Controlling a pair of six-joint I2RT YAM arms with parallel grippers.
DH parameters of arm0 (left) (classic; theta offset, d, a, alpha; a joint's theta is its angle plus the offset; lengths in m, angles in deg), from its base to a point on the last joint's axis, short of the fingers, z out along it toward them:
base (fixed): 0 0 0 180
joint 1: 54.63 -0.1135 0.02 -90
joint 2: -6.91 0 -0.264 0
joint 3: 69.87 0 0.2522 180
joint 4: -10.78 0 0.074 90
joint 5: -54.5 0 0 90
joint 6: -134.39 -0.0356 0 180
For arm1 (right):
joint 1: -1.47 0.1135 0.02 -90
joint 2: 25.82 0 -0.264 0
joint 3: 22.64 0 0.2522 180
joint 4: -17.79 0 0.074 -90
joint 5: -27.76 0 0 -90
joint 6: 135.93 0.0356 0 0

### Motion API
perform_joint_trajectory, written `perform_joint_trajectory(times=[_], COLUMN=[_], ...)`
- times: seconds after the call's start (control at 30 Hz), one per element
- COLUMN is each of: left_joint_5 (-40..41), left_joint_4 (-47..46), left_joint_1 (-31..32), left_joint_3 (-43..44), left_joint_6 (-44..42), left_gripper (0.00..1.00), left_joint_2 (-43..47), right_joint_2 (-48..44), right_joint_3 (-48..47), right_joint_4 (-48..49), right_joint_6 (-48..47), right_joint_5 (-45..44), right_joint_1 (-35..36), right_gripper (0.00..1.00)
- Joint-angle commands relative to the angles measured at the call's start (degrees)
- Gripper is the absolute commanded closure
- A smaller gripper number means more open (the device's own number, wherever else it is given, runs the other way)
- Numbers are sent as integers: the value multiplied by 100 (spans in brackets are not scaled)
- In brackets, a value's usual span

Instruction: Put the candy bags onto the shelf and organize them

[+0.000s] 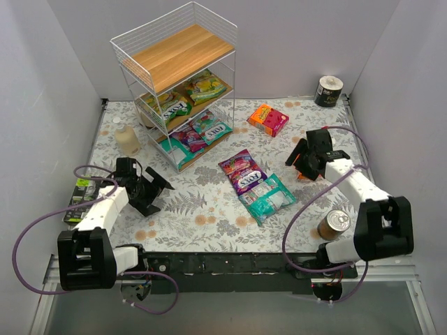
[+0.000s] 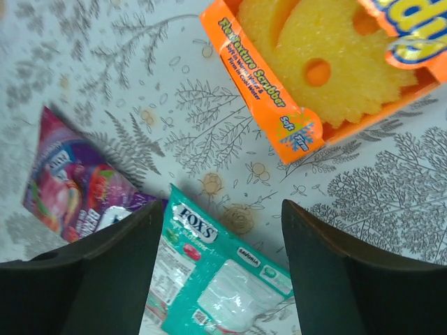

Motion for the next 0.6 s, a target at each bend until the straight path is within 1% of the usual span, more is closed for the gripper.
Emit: perform_joint_trajectory(times=[0.0,0.03,0.2,0.23,0.3,0.37,0.47,0.57], left_joint_5=[-458,-511,-810,-801,-827,-854,-907,-889], left_joint_4=[-227,-271,-456,-447,-456,-482,-526,-544], left_joint_1=[46,55,151,343,406,467,670,889], left_joint_3=[-155,-190,-462,-488,-620,-691,-691,-673], left_joint_6=[-65,-56,-126,-135,-135,-135,-91,-13], left_gripper=[2,2,4,4,4,4,4,5], left_joint_2=[167,159,106,123,158,220,142,27], right_joint_2=[676,781,1151,1186,1169,1081,844,739], right_joint_3=[-286,-259,65,162,364,637,1032,1304], right_joint_4=[-268,-103,153,180,276,268,356,496], right_joint_6=[-1069,-1209,-1526,-1562,-1580,-1493,-1229,-799], right_joint_5=[896,1167,1713,1827,2030,2075,2039,2294], right_joint_1=[-32,-24,-15,-15,11,46,292,661], right_gripper=[27,31,32,32,32,33,35,38])
